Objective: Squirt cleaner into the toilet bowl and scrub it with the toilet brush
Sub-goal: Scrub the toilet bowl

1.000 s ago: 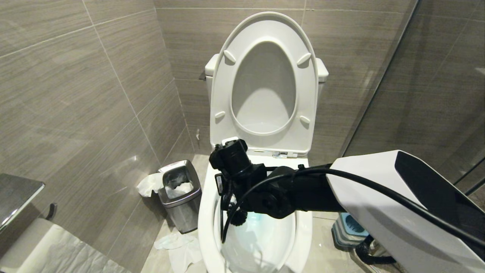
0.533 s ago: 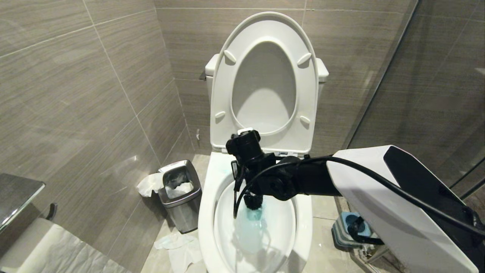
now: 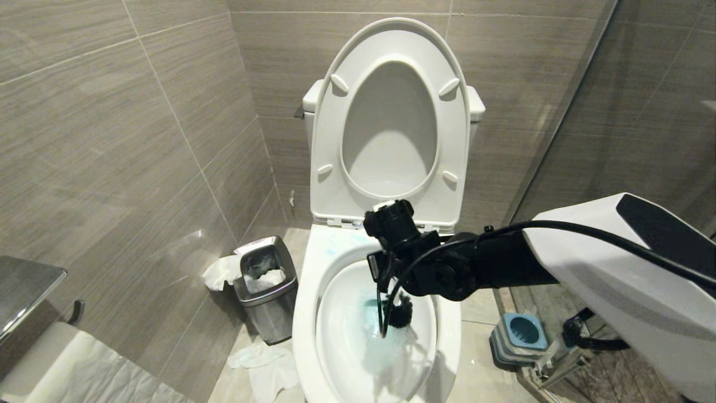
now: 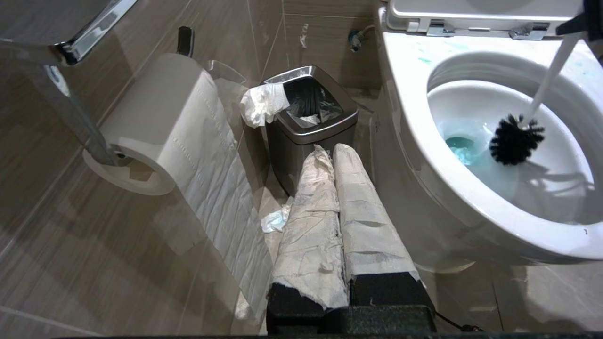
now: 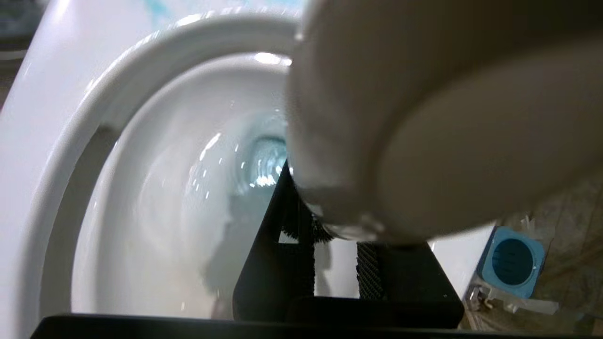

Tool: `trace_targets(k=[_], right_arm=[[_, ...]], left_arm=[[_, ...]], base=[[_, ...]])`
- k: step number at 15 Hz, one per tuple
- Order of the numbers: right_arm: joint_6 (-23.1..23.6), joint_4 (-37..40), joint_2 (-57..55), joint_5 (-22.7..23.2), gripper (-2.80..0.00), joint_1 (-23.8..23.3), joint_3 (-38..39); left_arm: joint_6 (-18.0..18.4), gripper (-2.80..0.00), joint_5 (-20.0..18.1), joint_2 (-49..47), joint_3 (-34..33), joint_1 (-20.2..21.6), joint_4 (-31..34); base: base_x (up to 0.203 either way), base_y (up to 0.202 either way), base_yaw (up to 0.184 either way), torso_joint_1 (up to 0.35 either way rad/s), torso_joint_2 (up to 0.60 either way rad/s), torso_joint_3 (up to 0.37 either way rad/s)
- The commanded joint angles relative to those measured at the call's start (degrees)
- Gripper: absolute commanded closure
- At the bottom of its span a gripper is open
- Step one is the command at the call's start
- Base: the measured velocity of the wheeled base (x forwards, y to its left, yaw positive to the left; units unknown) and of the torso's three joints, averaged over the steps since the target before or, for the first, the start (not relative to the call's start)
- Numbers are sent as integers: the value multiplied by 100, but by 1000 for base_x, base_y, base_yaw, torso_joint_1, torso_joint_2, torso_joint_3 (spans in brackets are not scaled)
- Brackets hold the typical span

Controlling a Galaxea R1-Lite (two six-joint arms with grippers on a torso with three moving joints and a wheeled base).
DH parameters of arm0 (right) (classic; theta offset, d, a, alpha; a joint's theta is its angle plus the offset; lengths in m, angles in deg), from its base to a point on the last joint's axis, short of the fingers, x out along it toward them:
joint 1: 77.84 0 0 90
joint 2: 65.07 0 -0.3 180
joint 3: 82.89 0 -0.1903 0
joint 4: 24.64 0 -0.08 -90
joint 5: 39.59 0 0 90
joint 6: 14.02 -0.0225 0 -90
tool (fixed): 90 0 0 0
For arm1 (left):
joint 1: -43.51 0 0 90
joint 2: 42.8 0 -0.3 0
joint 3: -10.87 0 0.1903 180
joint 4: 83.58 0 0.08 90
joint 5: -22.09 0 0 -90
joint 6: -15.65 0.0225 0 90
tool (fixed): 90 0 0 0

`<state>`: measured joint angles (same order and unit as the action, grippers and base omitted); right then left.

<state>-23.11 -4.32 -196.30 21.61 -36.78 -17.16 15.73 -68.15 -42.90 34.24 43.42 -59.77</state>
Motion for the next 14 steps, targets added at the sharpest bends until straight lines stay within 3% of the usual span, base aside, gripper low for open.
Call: trace_targets(k=[1,5,8,14], right_arm=[[-20,-10,706,352,0,65,708],[-195,-12,1154,697,0,496,1460],[-373,-7,1029,752,0,902,1455],[-448,-6,98,594,0,1141,94]], left_arm=[[1,0,-2,1,-9,1,-1],[1,0,-2,1,-15,1,-1],[0,0,-2,1,-9,1,-1],[-8,0,-2,1,-9,1,-1]], base=[[0,0,0,0,0,0],[0,0,0,0,0,0],[0,0,0,0,0,0],[0,0,0,0,0,0]])
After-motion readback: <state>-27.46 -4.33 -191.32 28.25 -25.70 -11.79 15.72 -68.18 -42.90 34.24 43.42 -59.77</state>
